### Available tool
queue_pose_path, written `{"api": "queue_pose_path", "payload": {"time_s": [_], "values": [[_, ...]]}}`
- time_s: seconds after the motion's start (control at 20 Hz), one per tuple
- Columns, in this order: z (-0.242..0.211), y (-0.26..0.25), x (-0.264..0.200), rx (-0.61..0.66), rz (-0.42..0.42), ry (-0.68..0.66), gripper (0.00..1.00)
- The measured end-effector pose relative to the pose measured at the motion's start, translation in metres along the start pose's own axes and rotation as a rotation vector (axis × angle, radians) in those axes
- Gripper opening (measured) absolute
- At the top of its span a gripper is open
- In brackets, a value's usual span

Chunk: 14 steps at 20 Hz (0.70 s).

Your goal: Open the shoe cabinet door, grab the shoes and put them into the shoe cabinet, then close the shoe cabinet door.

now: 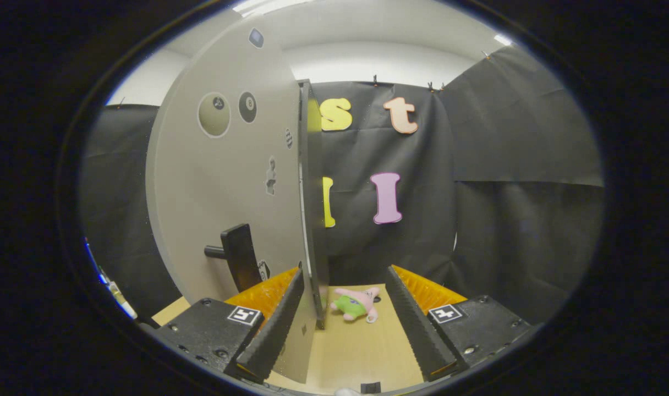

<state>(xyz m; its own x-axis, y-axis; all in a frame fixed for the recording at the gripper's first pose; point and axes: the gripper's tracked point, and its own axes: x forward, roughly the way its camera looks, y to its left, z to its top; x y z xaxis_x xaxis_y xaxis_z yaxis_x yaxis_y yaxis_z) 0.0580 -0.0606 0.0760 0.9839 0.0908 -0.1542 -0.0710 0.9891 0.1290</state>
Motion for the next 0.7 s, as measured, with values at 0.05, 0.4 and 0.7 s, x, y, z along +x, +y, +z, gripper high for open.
{"api": "queue_pose_path", "payload": {"time_s": [0.05,0.4,0.7], "values": [[-0.001,0.005,0.000,0.005,0.005,0.003,0.96],[-0.006,0.062,0.000,-0.005,0.054,0.010,0.96],[-0.008,0.128,0.013,-0.019,0.097,0.005,0.96]]}}
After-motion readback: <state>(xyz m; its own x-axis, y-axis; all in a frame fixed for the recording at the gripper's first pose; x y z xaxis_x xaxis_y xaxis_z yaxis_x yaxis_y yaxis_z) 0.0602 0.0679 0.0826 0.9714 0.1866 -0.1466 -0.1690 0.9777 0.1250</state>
